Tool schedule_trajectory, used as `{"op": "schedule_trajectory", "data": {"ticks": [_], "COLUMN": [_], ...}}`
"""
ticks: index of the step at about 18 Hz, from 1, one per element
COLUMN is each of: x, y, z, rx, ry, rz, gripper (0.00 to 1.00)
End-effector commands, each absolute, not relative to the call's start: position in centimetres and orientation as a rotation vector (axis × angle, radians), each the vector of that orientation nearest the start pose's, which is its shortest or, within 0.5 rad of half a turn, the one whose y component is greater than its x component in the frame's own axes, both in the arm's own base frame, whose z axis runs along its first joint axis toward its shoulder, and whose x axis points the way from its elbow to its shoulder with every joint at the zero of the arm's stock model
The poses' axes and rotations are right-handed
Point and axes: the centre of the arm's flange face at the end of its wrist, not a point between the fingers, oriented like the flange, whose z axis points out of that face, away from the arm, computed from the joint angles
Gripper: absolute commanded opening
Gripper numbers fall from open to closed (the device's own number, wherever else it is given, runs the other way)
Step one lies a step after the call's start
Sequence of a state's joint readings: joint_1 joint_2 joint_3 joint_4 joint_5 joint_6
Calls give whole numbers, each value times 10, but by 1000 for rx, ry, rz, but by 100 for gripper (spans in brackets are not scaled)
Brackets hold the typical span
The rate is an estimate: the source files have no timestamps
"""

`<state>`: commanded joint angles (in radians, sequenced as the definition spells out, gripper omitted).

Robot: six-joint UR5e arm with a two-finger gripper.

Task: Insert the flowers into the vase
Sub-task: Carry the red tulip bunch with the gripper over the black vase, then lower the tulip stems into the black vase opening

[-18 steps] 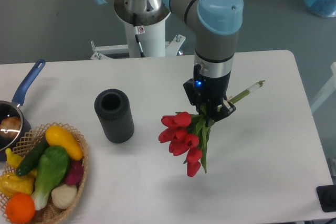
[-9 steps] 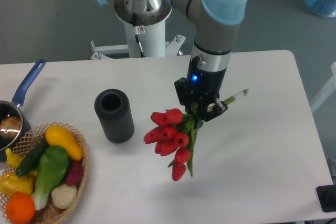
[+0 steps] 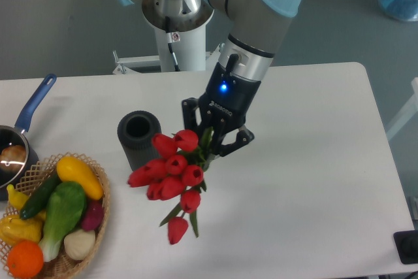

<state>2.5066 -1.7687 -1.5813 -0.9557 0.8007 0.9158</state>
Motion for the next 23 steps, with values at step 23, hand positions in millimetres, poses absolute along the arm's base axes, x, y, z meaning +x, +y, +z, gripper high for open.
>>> {"op": "schedule_trajectory", "data": {"ticks": [23], "x": [-314], "y": [467], "z": [505], "rx": [-1771], "ry": [161], "rz": [-570], "gripper": [22]}}
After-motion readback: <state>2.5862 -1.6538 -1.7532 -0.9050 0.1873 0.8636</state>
